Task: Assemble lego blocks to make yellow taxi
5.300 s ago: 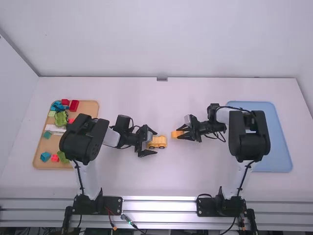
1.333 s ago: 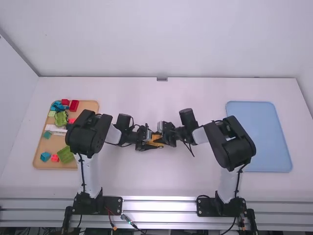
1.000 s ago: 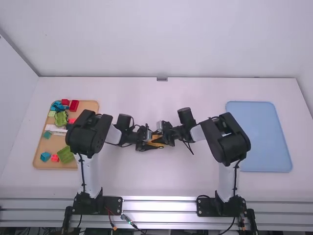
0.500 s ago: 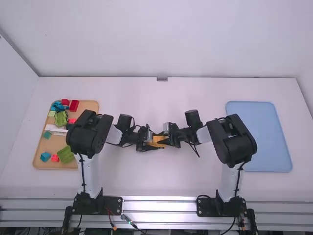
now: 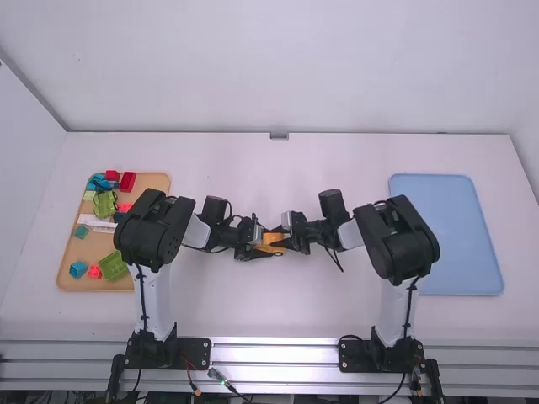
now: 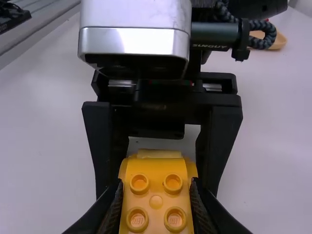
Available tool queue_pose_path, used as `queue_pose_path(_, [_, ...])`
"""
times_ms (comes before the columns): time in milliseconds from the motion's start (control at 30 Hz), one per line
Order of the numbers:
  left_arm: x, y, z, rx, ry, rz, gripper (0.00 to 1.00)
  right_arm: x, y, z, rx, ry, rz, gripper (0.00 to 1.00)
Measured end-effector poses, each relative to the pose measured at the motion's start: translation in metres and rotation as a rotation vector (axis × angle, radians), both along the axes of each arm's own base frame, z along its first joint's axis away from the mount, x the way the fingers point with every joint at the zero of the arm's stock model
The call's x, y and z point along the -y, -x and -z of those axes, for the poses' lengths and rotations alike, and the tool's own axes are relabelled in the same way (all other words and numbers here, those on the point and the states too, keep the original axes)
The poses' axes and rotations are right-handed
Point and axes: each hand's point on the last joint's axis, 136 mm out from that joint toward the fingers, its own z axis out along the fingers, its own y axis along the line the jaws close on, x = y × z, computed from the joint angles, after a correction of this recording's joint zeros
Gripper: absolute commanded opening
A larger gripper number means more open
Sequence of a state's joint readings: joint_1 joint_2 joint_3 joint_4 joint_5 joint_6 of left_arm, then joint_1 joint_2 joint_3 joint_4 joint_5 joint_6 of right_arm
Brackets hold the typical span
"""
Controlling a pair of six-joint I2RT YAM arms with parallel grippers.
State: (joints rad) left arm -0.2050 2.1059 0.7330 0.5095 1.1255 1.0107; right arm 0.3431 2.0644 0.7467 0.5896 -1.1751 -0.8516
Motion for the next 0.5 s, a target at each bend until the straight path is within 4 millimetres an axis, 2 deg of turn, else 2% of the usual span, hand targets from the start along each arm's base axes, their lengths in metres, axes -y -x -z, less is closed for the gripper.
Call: queue_pose_path(500, [0.0, 0.0011, -0.0002, -0.003, 0.002, 0.003, 0.41, -0.0081, 0.003, 0.0017, -0.026, 0.012, -0.004, 0.0])
